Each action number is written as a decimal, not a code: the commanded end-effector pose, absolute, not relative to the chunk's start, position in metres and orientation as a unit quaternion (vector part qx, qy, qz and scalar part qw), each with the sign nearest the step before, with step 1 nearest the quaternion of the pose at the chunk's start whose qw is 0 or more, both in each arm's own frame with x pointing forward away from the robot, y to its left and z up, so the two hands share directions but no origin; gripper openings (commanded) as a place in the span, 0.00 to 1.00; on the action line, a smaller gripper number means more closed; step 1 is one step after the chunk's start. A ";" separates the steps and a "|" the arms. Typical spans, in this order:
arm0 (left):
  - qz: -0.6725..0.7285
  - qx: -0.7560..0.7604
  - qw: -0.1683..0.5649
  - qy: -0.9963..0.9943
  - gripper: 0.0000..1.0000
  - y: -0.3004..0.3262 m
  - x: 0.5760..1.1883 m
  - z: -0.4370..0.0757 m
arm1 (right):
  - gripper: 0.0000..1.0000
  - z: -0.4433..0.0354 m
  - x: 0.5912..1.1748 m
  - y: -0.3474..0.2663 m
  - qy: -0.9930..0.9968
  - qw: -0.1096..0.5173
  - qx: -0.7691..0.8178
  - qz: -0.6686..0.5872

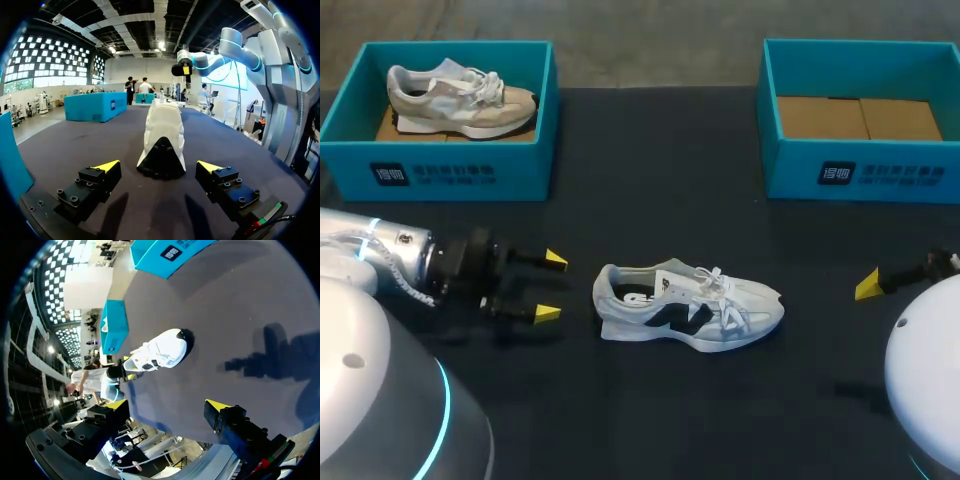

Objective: Take the shoe out of the shoebox, open the shoe tongue, remove and reinsert the insole, then place the shoe into the shoebox

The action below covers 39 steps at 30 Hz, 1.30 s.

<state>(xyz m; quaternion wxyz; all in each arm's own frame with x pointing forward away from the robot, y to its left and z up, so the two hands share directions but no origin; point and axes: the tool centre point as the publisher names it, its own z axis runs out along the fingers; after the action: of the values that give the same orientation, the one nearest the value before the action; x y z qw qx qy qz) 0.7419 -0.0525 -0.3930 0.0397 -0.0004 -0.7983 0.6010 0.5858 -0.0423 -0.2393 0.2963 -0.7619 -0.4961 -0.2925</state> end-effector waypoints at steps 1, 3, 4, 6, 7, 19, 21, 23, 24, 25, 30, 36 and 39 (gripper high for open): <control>0.601 0.001 0.036 -0.798 1.00 -0.067 0.738 -0.398 | 1.00 -0.238 0.584 -0.041 -0.496 0.294 -0.763 -0.292; 0.600 0.003 0.035 -0.799 1.00 -0.072 0.738 -0.399 | 1.00 -0.238 0.584 -0.041 -0.496 0.294 -0.763 -0.292; 0.602 0.005 0.034 -0.798 1.00 -0.074 0.738 -0.400 | 1.00 -0.238 0.584 -0.041 -0.496 0.294 -0.763 -0.292; 0.603 0.007 0.035 -0.797 1.00 -0.079 0.737 -0.401 | 1.00 -0.238 0.584 -0.041 -0.496 0.294 -0.763 -0.292; 0.604 0.008 0.035 -0.796 1.00 -0.081 0.736 -0.402 | 1.00 -0.238 0.584 -0.041 -0.496 0.294 -0.763 -0.292; 0.608 0.013 0.043 -0.793 1.00 -0.101 0.731 -0.409 | 1.00 -0.238 0.584 -0.041 -0.496 0.294 -0.763 -0.292; 0.607 0.014 0.043 -0.793 1.00 -0.102 0.731 -0.410 | 1.00 -0.238 0.584 -0.041 -0.496 0.294 -0.763 -0.292; 0.607 0.014 0.043 -0.793 1.00 -0.104 0.731 -0.409 | 1.00 -0.238 0.584 -0.041 -0.496 0.294 -0.763 -0.292; 0.607 0.013 0.044 -0.794 1.00 -0.105 0.730 -0.410 | 1.00 -0.238 0.584 -0.041 -0.496 0.294 -0.763 -0.292; 0.607 0.013 0.044 -0.794 1.00 -0.107 0.730 -0.410 | 1.00 -0.238 0.584 -0.041 -0.496 0.294 -0.763 -0.292; 0.607 0.011 0.048 -0.793 1.00 -0.111 0.728 -0.411 | 1.00 -0.238 0.584 -0.041 -0.496 0.294 -0.763 -0.292; 0.606 0.007 0.050 -0.794 1.00 -0.120 0.726 -0.415 | 1.00 -0.238 0.584 -0.041 -0.496 0.294 -0.763 -0.292; 0.606 0.004 0.050 -0.794 1.00 -0.124 0.726 -0.417 | 1.00 -0.238 0.584 -0.041 -0.496 0.294 -0.763 -0.292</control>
<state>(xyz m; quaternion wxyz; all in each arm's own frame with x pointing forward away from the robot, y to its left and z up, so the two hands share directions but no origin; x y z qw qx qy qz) 0.7247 -0.1195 -0.4137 0.0505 0.0032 -0.7939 0.6060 0.5858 -0.0423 -0.2393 0.2963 -0.7619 -0.4961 -0.2925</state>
